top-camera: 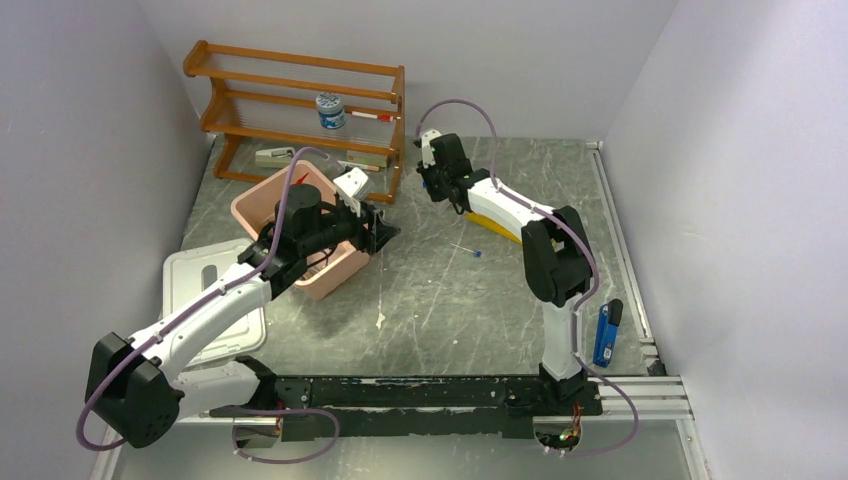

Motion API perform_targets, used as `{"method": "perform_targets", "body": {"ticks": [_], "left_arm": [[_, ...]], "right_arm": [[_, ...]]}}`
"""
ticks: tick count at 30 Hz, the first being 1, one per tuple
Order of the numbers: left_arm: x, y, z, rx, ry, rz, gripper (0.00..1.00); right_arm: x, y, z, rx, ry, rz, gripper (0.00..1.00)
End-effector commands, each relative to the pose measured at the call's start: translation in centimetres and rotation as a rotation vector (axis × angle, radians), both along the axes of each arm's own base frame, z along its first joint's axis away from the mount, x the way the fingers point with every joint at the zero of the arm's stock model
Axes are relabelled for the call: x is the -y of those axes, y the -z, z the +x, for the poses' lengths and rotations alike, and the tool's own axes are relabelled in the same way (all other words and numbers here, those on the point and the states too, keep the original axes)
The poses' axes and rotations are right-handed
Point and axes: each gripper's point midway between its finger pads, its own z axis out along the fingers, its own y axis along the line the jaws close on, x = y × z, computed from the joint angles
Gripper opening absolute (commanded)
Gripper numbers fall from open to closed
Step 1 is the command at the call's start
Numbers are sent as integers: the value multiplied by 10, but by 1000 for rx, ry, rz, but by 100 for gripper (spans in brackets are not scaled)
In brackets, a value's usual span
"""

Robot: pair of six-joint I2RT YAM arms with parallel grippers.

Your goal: Organize the chemistry lab equipment

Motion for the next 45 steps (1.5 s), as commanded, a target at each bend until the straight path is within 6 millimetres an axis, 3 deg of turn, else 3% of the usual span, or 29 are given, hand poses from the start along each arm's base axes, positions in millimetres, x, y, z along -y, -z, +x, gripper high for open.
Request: {"method": "perform_targets", "body": {"ticks": [1, 4, 24, 27, 31, 36, 45], "left_arm": [[2, -10, 0, 57, 14, -15, 62], [1, -11, 1, 58, 6, -13, 61], [1, -13, 1, 63, 11, -18, 61], [1, -14, 0, 67, 8, -18, 61], [1, -15, 0, 68, 9, -19, 61], [1, -16, 0, 67, 11, -24, 61], [1, -18, 0, 59, -1, -55, 63]], "right_arm": [[-2, 1, 7, -17, -14, -36, 7], [2, 11, 7, -69, -13, -86, 6], [11, 23, -16, -213, -28, -105, 5], [11, 22, -16, -202, -20, -95, 13], [10, 17, -15, -192, -16, -87, 34], [8, -5, -14, -154, -13, -40, 52], [20, -86, -19, -24, 71, 85, 64]]}}
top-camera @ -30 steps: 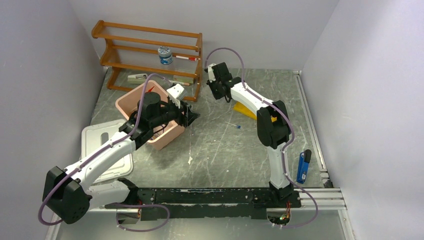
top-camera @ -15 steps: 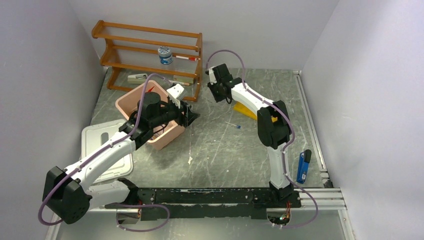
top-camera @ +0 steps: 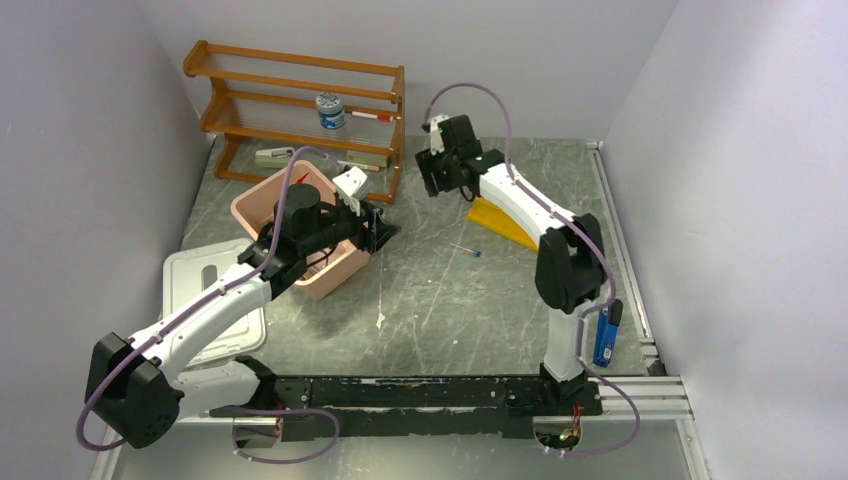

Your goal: Organize the chemistry lab equipment

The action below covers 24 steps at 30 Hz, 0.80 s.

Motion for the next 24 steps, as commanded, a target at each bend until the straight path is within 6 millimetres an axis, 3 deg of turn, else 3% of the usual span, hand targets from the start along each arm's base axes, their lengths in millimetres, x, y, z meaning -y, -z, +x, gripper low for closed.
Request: {"method": "perform_targets", "body": {"ticks": [1, 5, 14, 18, 22, 24], "left_arm": [[1, -16, -1, 47, 0, -53, 64], [1, -20, 1, 35, -15, -75, 68], [6, -48, 3, 23, -11, -105, 73], [9, -58, 5, 23, -10, -122, 73], [13, -64, 5, 17, 8, -138, 73], [13, -65, 6, 17, 5, -136, 73]], "right_arm": [[13, -63, -4, 112, 88, 100, 65], [29, -58, -34, 79, 129, 107, 65], [47, 21, -104, -80, -68, -3, 62], [61, 34, -100, -76, -66, -90, 55], [74, 49, -95, -104, -61, -164, 40], [74, 55, -97, -128, -94, -174, 39]]}}
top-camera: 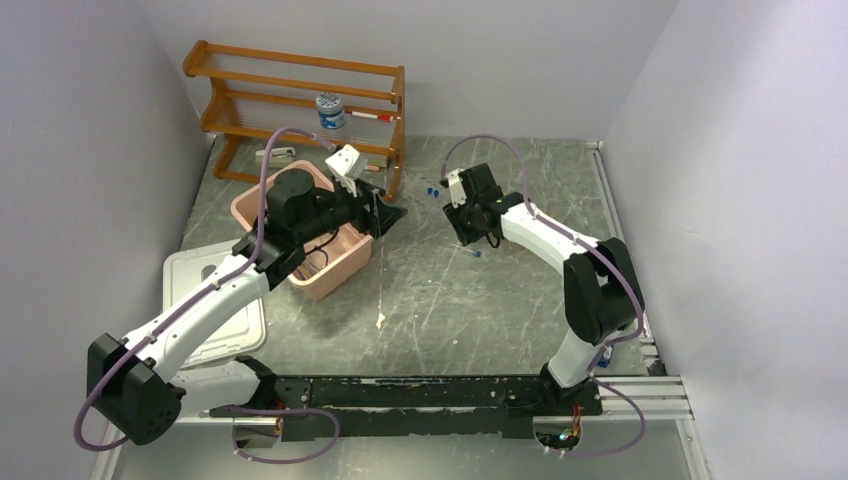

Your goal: Organize the chemistry lab equipment

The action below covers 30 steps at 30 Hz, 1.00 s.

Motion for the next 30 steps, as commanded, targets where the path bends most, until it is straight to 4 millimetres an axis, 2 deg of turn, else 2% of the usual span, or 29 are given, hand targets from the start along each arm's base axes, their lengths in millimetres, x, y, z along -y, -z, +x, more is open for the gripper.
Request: {"method": "perform_targets", "body": {"ticks": [1, 5, 8, 12, 19, 26, 30], "left_arm": [[4, -15, -1, 10, 18, -24, 73], [2, -13, -3, 8, 15, -24, 73], [2, -11, -4, 0, 17, -27, 73], [3, -13, -7, 7, 33, -21, 72], [-1, -21, -5, 36, 14, -9, 73], [-2, -19, -6, 7, 2, -35, 73], [-2, -25, -4, -2, -16, -69, 73]], "right_arm": [[7, 13, 6, -29, -64, -62, 40], [7, 29, -3, -101, -122, -80, 49], [10, 42, -4, -129, -125, -103, 53], [10, 54, -3, -178, -119, -126, 46], [11, 61, -3, -195, -123, -134, 43], [4, 66, -16, -235, -213, -97, 29], [11, 74, -16, -238, -197, -139, 37]]}}
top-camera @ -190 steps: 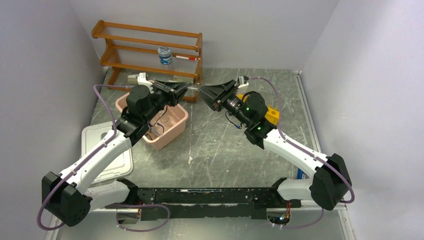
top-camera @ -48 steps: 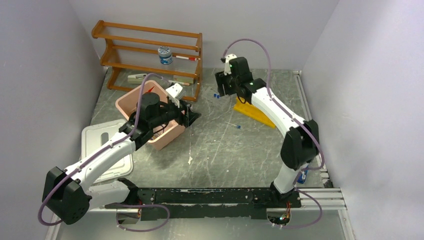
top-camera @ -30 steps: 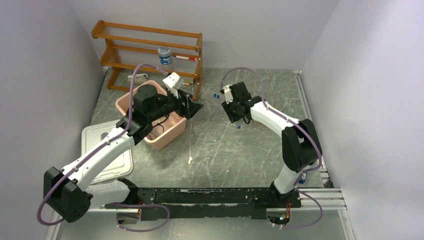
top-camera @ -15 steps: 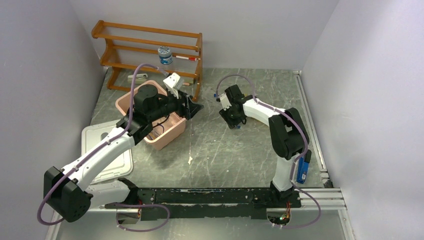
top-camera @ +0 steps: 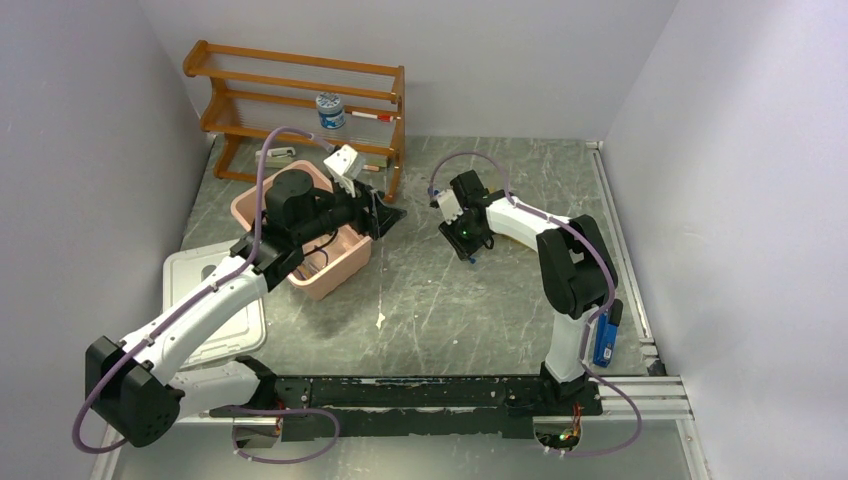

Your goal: Organize the chemistry lab equipment

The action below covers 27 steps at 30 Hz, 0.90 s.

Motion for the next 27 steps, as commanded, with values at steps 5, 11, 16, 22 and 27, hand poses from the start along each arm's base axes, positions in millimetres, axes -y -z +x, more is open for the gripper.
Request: {"method": "perform_targets", "body": {"ticks": [5, 11, 16, 22, 27], "left_arm": [[-4, -26, 5, 3, -64, -87, 73], [-14, -18, 14, -74, -169, -111, 73], [-51, 20, 35, -289, -496, -150, 82], [-12, 22, 25, -404, -317, -208, 95], [29, -3, 11, -476, -81, -339, 93]], "right_arm": [[8, 16, -4, -11, -22, -68, 28], [-12, -6, -4, 13, -46, 26, 7], [-31, -72, 2, 227, -81, 171, 5], [-55, -145, -20, 391, -170, 394, 5], [-71, -188, -47, 475, -288, 532, 6]]}}
